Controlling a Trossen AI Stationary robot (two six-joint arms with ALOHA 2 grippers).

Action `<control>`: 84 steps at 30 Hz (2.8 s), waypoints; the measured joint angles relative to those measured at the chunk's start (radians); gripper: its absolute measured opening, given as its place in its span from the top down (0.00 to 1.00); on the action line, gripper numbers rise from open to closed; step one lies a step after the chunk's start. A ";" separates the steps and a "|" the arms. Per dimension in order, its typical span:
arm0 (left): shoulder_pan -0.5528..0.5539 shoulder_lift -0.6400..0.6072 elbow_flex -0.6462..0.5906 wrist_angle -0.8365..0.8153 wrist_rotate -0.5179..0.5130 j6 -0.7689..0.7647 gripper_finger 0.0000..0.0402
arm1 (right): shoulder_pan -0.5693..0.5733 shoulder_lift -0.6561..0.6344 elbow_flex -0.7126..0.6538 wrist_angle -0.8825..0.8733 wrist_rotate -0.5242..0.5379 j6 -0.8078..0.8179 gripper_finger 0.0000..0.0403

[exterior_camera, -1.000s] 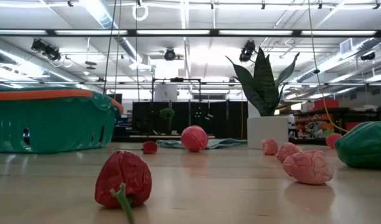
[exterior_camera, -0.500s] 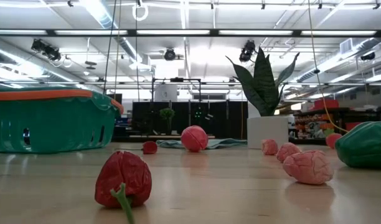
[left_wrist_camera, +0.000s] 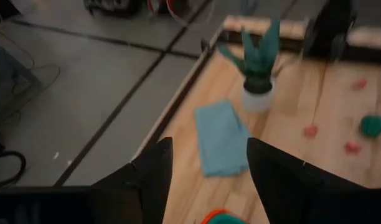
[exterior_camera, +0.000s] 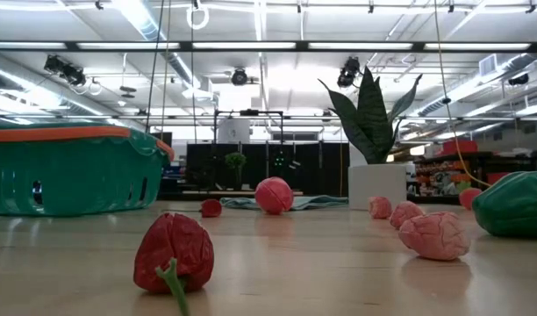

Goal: Pick and placing Produce into tupperware
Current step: Put the top red strawberry into the blue basket

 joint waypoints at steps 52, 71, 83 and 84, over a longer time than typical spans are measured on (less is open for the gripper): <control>0.124 -0.002 -0.256 0.121 0.020 0.133 0.45 | -0.528 -0.291 -1.301 0.483 -0.096 0.658 0.55; 0.124 -0.002 -0.256 0.122 0.020 0.158 0.49 | -0.660 -0.288 -1.534 0.827 -0.096 0.623 0.56; 0.124 -0.002 -0.256 0.122 0.020 0.158 0.50 | -0.660 -0.288 -1.573 0.913 0.008 0.604 0.58; 0.124 -0.002 -0.256 0.122 0.020 0.158 0.50 | -0.660 -0.288 -1.573 0.913 0.008 0.604 0.58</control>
